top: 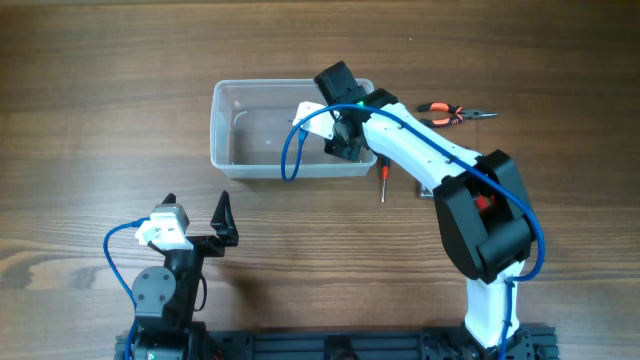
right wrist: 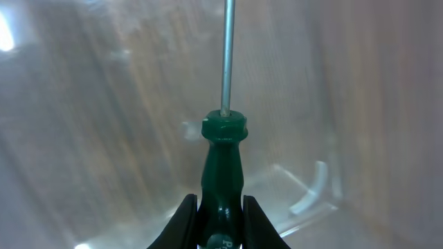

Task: Pack container
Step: 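Carry the screwdriver into the container and open the right gripper, then lower the right gripper onto the red pruning shears and grasp them, then carry the red shears into the container and release them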

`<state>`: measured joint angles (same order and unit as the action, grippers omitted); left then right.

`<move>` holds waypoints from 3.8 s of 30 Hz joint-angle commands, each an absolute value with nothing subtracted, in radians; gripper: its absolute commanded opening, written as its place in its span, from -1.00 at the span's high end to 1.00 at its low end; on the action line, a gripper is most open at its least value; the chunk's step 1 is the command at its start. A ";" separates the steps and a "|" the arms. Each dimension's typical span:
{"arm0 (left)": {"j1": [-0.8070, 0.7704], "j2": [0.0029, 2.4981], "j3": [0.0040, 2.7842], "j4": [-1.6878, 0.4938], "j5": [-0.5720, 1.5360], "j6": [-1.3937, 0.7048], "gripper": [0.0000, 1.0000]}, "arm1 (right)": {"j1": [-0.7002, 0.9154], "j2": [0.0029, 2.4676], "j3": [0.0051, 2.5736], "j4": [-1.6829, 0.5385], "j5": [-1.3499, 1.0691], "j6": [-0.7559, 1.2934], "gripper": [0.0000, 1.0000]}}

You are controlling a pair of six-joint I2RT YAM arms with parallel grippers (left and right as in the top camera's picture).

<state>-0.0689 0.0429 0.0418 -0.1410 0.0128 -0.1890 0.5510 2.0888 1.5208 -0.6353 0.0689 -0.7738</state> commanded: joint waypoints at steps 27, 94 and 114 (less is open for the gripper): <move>-0.063 0.041 0.038 -0.142 0.010 -0.198 -1.00 | -0.134 1.618 1.333 -1.039 -0.001 0.078 -0.99; -0.063 0.041 0.037 -0.142 0.010 -0.198 -1.00 | 0.620 1.791 1.561 -0.735 -0.236 -0.823 0.91; -0.063 0.041 0.038 -0.142 0.010 -0.198 -1.00 | 0.596 1.884 1.651 -0.641 -0.171 -0.479 -0.99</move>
